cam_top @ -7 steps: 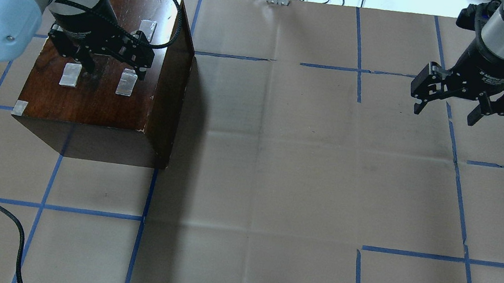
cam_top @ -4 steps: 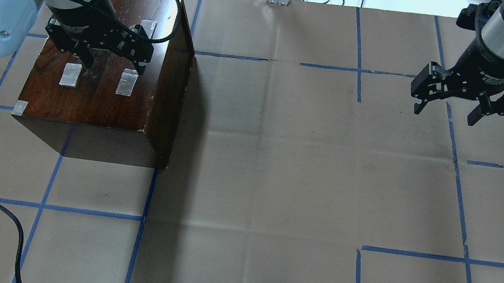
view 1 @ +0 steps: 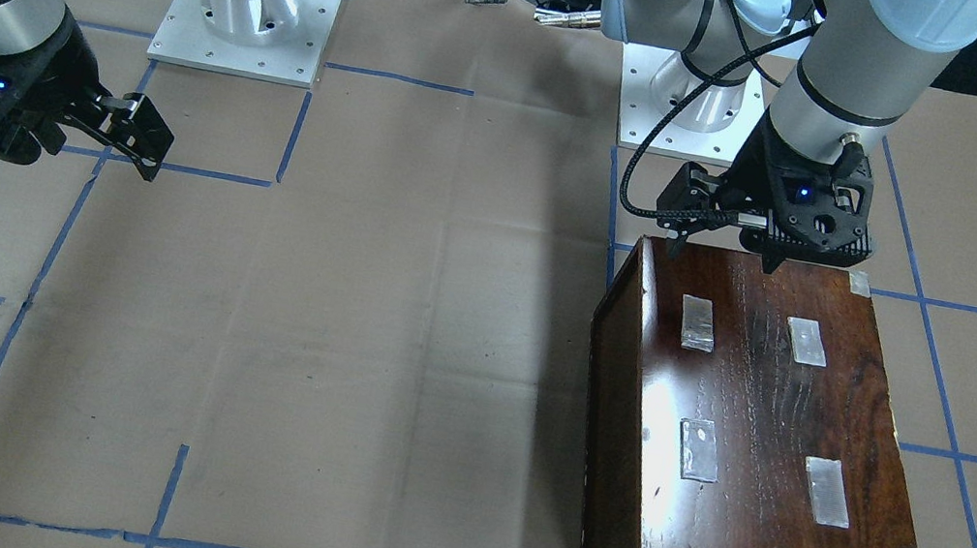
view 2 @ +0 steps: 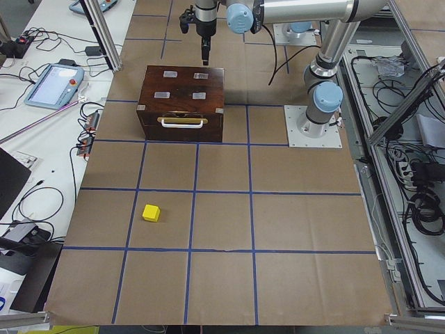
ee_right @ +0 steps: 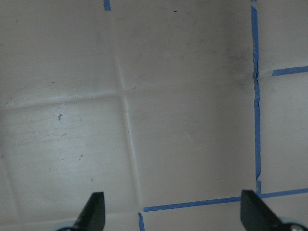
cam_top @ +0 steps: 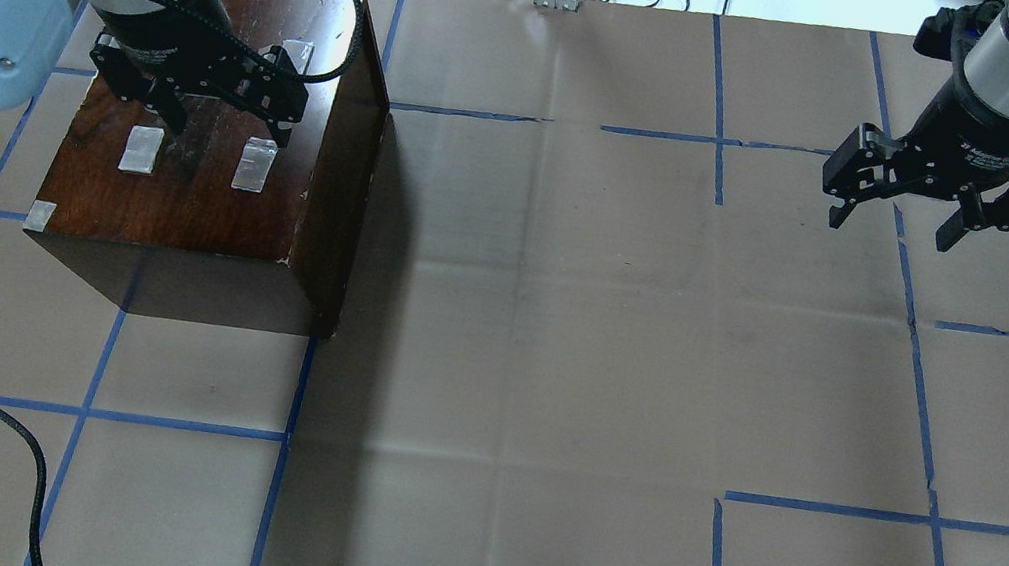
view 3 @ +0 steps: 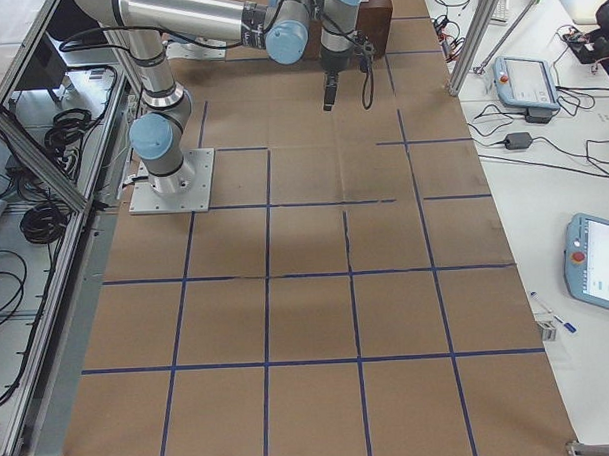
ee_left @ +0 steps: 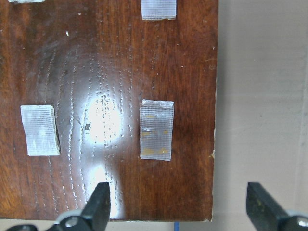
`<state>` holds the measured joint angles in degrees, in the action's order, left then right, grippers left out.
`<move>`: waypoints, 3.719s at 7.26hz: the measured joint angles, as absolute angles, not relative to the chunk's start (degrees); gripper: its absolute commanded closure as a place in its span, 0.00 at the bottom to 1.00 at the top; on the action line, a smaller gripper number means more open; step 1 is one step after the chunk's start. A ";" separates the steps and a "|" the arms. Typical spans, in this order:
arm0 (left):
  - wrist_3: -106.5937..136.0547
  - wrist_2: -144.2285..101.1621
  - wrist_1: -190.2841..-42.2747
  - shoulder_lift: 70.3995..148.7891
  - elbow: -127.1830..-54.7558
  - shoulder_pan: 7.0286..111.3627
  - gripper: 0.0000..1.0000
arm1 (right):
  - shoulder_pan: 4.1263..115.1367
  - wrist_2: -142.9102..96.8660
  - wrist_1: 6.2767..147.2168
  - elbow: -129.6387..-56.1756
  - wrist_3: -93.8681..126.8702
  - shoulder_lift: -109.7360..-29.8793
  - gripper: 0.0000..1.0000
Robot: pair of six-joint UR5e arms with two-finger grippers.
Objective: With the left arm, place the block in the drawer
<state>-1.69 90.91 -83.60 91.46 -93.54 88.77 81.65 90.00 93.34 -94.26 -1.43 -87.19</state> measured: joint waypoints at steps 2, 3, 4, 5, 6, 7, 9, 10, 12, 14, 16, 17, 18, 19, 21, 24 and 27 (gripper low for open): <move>-1.38 90.74 -86.41 91.32 -93.19 88.76 0.01 | 81.65 90.00 93.34 -94.28 -1.44 -87.17 0.00; -1.34 90.80 -86.97 91.36 -93.15 88.72 0.01 | 81.65 90.00 93.34 -94.29 -1.47 -87.16 0.00; -1.26 90.92 -87.17 91.35 -93.04 88.69 0.01 | 81.65 90.00 93.34 -94.30 -1.48 -87.15 0.00; -1.24 90.98 -87.17 91.24 -92.84 88.49 0.01 | 81.65 90.00 93.34 -94.30 -1.47 -87.14 0.00; -1.46 91.04 -87.11 91.21 -92.46 87.57 0.01 | 81.65 90.00 93.34 -94.31 -1.46 -87.16 0.00; -1.80 91.06 -87.14 91.17 -91.88 85.63 0.01 | 81.65 90.00 93.34 -94.31 -1.47 -87.18 0.00; -4.62 90.93 -87.20 91.76 -90.79 79.42 0.01 | 81.65 90.00 93.34 -94.31 -1.49 -87.18 0.00; -9.02 90.66 -87.19 92.60 -90.29 75.42 0.01 | 81.65 90.00 93.34 -94.31 -1.49 -87.19 0.00; -14.33 90.61 -87.15 93.47 -89.84 69.09 0.01 | 81.65 90.00 93.34 -94.31 -1.49 -87.19 0.00; -15.60 90.86 -86.89 95.00 -89.41 65.04 0.01 | 81.65 90.00 93.34 -94.31 -1.50 -87.19 0.00; -18.93 90.50 -86.60 97.96 -87.32 62.38 0.01 | 81.65 90.00 93.34 -94.28 -1.49 -87.19 0.00; -21.22 90.33 -86.39 100.29 -85.86 61.46 0.01 | 81.65 90.00 93.34 -94.28 -1.49 -87.19 0.00; -23.02 89.94 -86.16 103.07 -84.44 60.37 0.01 | 81.65 90.00 93.34 -94.29 -1.49 -87.19 0.00; -25.25 88.74 -85.95 105.76 -83.35 59.25 0.01 | 81.65 90.00 93.34 -94.31 -1.49 -87.19 0.00; -33.05 83.05 -84.98 109.45 -82.67 58.03 0.01 | 81.65 90.00 93.34 -94.29 -1.46 -87.19 0.00; -36.74 77.55 -83.74 112.91 -82.87 56.10 0.01 | 81.65 90.00 93.34 -94.24 -1.42 -87.19 0.00; -37.18 72.85 -83.22 114.79 -82.91 55.07 0.01 | 81.65 90.00 93.34 -94.28 -1.48 -87.19 0.00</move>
<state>-37.18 72.85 -83.22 114.79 -82.91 55.07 81.65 90.00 93.34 -94.28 -1.48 -87.19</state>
